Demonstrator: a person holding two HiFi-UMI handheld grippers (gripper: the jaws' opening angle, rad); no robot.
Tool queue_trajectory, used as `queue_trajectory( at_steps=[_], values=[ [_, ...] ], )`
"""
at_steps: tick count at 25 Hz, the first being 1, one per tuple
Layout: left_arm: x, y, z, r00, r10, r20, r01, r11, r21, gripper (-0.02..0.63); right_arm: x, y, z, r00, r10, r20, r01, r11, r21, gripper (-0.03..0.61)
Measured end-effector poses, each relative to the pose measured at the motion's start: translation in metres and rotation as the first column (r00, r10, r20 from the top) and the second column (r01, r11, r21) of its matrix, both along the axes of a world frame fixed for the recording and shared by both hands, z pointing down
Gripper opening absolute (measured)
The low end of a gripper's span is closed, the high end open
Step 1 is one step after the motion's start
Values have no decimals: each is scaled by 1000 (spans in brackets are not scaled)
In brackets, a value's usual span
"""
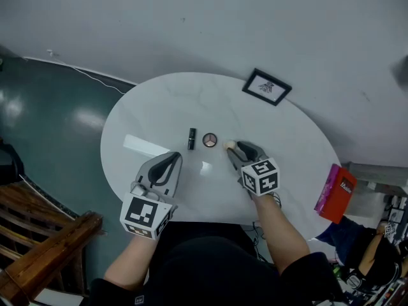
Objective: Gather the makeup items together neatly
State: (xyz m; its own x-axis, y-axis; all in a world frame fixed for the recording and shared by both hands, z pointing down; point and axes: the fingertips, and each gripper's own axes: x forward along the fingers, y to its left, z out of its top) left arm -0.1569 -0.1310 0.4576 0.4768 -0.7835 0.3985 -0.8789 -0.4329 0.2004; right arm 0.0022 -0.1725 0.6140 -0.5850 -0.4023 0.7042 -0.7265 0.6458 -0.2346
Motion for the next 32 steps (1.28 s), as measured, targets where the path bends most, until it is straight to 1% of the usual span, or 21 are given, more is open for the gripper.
queue_trajectory(
  at_steps=[6,14,22,27,32],
  values=[
    [-14,-2,2,999,-36,0,36,999,-11,17,-18,-3,4,999,-52,-12,52,999,-8,160],
    [-22,-6,6,998,-58,-5,58,998,-27,17,-26,-3,10,996,-84,-15,84,996,-15,161],
    [-12,-10,7,999,-41,-18,41,999,-36,17,-16,3,8,997,-75,16,75,997,-34,161],
    [-7,-10,7,999,-29,-24,28,999,-40,17,-6,3,5,998,-30,50,32,999,-41,161],
    [-2,-9,-1,1000,-13,-23,12,1000,-21,17,-3,0,-7,997,-2,77,3,1000,-14,161]
  ],
)
